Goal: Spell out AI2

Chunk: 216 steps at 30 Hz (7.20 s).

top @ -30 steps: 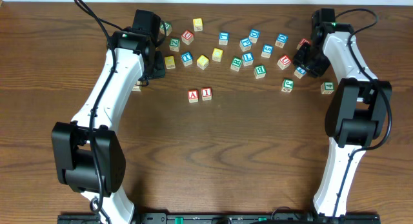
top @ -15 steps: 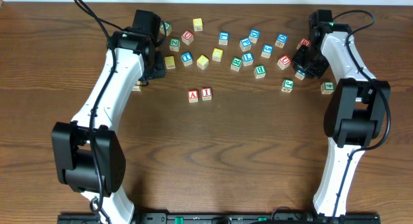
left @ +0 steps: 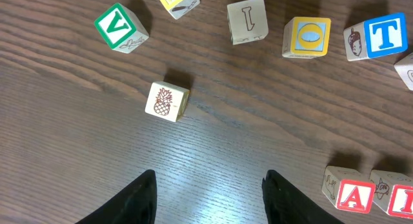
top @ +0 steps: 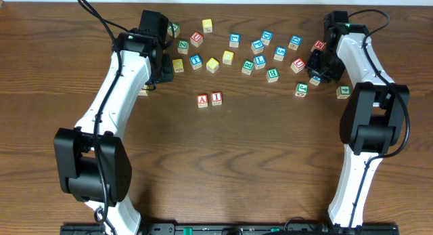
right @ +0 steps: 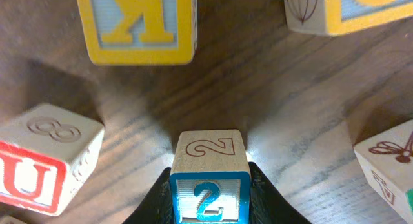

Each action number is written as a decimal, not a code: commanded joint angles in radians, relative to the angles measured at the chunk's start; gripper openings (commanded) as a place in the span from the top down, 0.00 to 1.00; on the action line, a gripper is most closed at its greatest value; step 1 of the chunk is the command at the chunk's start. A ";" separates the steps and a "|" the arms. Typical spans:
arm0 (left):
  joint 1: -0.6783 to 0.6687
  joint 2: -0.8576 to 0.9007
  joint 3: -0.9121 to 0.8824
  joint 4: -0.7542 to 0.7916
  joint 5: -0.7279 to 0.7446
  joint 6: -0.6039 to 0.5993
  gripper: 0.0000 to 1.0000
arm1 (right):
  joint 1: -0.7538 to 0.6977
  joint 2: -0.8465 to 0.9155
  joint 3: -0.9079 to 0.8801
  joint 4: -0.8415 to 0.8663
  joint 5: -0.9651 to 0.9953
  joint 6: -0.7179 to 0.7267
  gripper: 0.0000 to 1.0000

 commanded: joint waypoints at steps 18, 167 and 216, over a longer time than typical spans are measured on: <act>0.000 -0.001 0.000 0.006 -0.010 0.013 0.48 | 0.166 -0.174 -0.005 -0.089 -0.337 -0.225 0.90; -0.140 0.157 -0.212 0.284 0.310 -0.018 0.76 | 0.480 -0.127 -0.306 0.203 -0.053 -0.061 0.60; -0.224 0.157 -0.212 0.346 0.306 0.027 0.76 | 0.472 -0.180 -0.237 0.206 -0.045 -0.148 0.46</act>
